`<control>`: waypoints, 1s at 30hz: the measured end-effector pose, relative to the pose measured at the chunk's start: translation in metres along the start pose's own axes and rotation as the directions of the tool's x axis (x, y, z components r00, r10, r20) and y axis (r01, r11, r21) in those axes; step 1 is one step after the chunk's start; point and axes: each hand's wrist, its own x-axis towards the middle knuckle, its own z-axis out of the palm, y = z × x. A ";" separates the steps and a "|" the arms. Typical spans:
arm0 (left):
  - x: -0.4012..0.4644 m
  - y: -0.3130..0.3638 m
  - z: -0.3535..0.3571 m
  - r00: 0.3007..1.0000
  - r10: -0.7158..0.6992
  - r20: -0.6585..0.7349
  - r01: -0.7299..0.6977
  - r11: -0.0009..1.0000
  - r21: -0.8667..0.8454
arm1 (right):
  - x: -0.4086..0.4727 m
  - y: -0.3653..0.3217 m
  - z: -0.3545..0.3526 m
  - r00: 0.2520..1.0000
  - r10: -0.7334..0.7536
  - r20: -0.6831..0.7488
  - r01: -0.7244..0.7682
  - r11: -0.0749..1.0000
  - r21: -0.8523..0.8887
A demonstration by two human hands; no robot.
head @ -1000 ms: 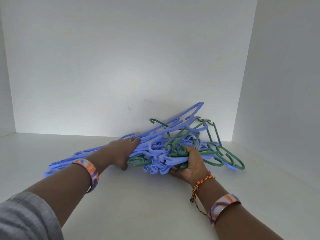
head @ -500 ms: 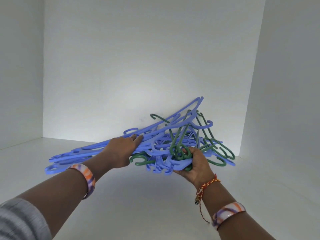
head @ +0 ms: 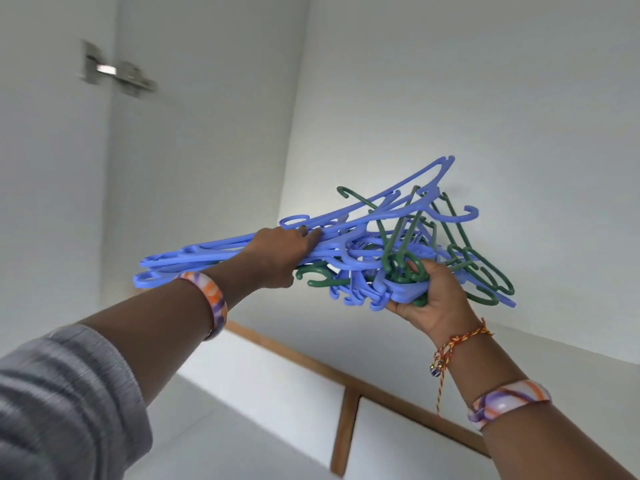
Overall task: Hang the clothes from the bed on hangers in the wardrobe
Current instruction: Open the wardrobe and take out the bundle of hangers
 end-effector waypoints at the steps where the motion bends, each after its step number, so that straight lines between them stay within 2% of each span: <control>1: -0.020 -0.008 -0.008 0.999 -0.034 0.013 0.034 0.999 0.014 | -0.011 0.009 0.013 1.000 0.024 -0.002 -0.024 1.000 -0.013; 5: -0.107 -0.043 -0.041 0.986 -0.159 0.044 0.153 0.982 0.107 | -0.053 0.050 0.057 0.989 0.100 0.106 -0.099 0.995 -0.019; 7: -0.154 -0.060 -0.061 0.974 -0.219 0.059 0.207 0.965 0.162 | -0.079 0.073 0.083 0.972 0.127 0.197 -0.130 0.991 0.006; 11: -0.246 -0.091 -0.102 0.933 -0.344 0.109 0.306 0.914 0.265 | -0.124 0.116 0.134 0.928 0.236 0.289 -0.241 0.970 -0.022; 18: -0.403 -0.162 -0.153 0.819 -0.550 0.166 0.453 0.796 0.401 | -0.206 0.205 0.241 0.784 0.433 0.444 -0.437 0.894 -0.100; 21: -0.480 -0.196 -0.176 0.767 -0.620 0.166 0.503 0.742 0.444 | -0.244 0.254 0.291 0.713 0.475 0.515 -0.513 0.855 -0.079; 24: -0.568 -0.232 -0.203 0.700 -0.693 0.172 0.550 0.677 0.489 | -0.291 0.315 0.348 0.675 0.516 0.527 -0.567 0.820 -0.076; 30: -0.769 -0.310 -0.270 0.573 -0.803 0.161 0.585 0.539 0.605 | -0.422 0.449 0.478 0.505 0.603 0.618 -0.704 0.702 -0.110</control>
